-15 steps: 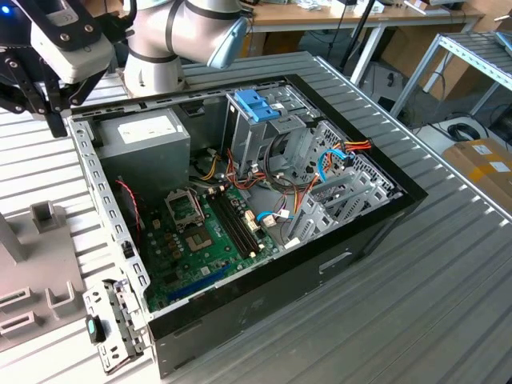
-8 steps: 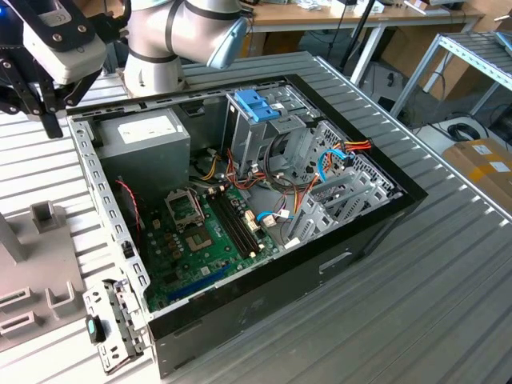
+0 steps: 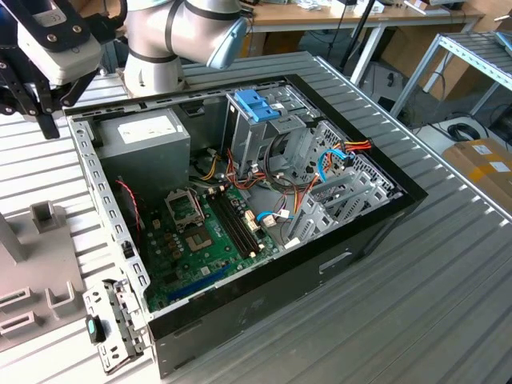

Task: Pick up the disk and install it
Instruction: 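Reach for the disk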

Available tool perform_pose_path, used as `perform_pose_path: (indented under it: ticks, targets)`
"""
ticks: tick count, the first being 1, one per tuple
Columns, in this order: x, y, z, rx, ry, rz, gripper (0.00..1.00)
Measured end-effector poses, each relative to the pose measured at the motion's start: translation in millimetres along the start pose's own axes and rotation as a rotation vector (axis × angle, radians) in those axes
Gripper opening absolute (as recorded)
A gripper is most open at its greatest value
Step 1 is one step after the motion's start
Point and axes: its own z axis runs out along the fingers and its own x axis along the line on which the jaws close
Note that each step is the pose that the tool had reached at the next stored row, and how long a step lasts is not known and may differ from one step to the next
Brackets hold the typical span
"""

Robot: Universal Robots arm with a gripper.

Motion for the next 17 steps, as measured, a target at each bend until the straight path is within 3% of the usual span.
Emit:
perform_pose_path:
  ticks: [17]
  targets:
    - [9.9,-0.7,-0.2,-0.0001,0.0000,0.000,0.11]
